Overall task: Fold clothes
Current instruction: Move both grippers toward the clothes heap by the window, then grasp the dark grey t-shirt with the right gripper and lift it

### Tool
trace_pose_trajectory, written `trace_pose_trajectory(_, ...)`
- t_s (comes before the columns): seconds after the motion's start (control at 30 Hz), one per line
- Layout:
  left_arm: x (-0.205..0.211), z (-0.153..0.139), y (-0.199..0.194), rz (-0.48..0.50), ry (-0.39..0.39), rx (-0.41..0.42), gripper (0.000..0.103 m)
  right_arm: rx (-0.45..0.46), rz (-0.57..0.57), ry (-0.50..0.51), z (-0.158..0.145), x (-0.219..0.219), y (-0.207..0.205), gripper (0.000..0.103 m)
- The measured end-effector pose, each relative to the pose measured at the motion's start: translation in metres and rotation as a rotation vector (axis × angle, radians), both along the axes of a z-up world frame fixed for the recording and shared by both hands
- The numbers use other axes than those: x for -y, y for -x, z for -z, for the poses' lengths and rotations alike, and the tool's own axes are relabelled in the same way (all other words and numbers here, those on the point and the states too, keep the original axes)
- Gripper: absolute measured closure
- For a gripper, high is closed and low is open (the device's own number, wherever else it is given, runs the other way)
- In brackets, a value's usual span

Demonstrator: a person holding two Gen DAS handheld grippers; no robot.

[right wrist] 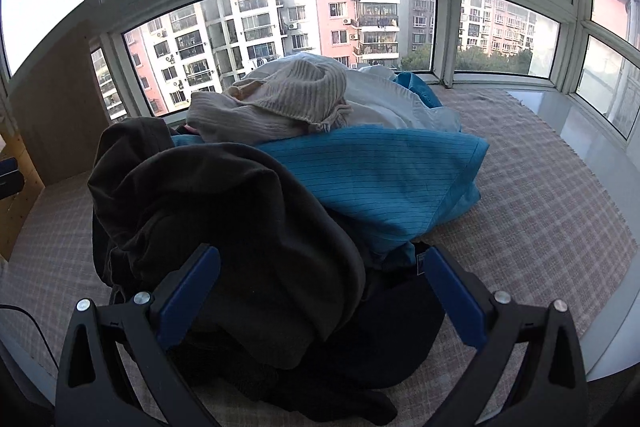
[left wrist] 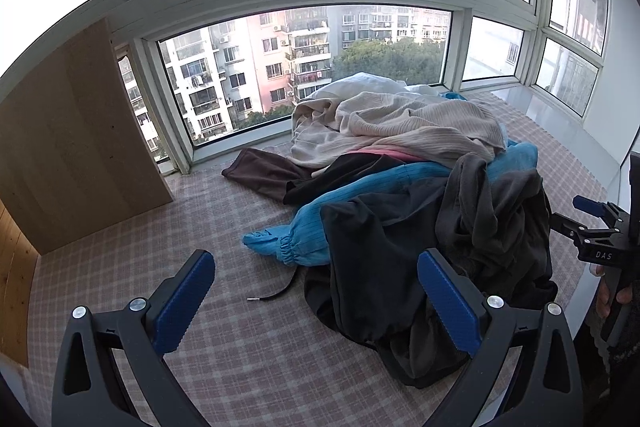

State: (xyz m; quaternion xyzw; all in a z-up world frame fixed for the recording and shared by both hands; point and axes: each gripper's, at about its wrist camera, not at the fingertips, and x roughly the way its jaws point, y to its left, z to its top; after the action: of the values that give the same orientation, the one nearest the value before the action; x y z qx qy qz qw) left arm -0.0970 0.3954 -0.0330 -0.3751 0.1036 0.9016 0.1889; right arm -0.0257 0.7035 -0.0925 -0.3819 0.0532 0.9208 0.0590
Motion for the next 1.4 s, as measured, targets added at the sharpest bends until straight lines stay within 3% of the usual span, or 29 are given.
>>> trace_pose_trajectory(0.07,-0.002,0.004,0.001,0.010,-0.002,0.012,0.001,0.020,-0.017,-0.032,0.005,0.003,0.012,0.000)
trace_pose_trajectory(0.17,-0.004,0.007,0.000,0.021,-0.004,0.019,0.001,0.088,-0.047,0.000,0.023,0.007,0.031,0.000)
trace_pose_trajectory(0.2,-0.004,0.007,0.000,0.023,-0.003,0.017,0.001,0.099,-0.060,0.020,0.027,0.008,0.035,0.008)
trace_pose_trajectory(0.23,-0.002,0.006,-0.001,0.020,-0.002,0.012,0.001,0.103,-0.083,0.060,0.028,0.010,0.035,0.022)
trace_pose_trajectory(0.27,0.000,0.005,-0.001,0.016,-0.001,0.006,0.001,0.107,-0.107,0.100,0.029,0.011,0.035,0.058)
trace_pose_trajectory(0.3,0.003,0.004,-0.002,0.007,-0.001,0.001,0.001,0.110,-0.127,0.136,0.030,0.013,0.035,0.081)
trace_pose_trajectory(0.37,0.010,0.004,-0.003,-0.015,-0.012,-0.001,0.001,0.103,-0.118,0.150,0.024,0.015,0.032,0.083)
trace_pose_trajectory(0.5,0.027,0.007,-0.003,-0.061,-0.052,0.030,0.001,0.063,-0.124,0.330,-0.006,0.000,0.031,0.090)
trace_pose_trajectory(0.57,0.034,0.006,-0.007,-0.077,-0.064,0.034,0.001,-0.011,-0.148,0.389,-0.051,-0.009,0.033,0.091)
trace_pose_trajectory(0.63,0.041,0.002,-0.012,-0.089,-0.068,0.020,0.001,-0.095,-0.178,0.338,-0.101,-0.007,0.034,0.092)
trace_pose_trajectory(0.73,0.052,-0.005,-0.021,-0.113,-0.079,-0.006,0.001,-0.146,-0.203,0.269,-0.146,0.004,0.042,0.093)
trace_pose_trajectory(0.97,0.074,-0.012,-0.035,-0.163,-0.092,-0.026,0.001,-0.264,-0.194,0.408,-0.188,-0.002,0.049,0.093)
trace_pose_trajectory(1.03,0.079,-0.012,-0.033,-0.183,-0.091,-0.020,0.001,-0.312,-0.165,0.383,-0.211,-0.006,0.050,0.093)
trace_pose_trajectory(1.27,0.082,-0.034,-0.035,-0.185,-0.108,-0.085,0.001,-0.518,-0.194,0.232,-0.333,-0.002,0.024,0.093)
trace_pose_trajectory(1.4,0.065,-0.038,-0.028,-0.129,-0.167,-0.072,0.001,-0.552,-0.245,0.150,-0.364,0.024,0.015,0.093)
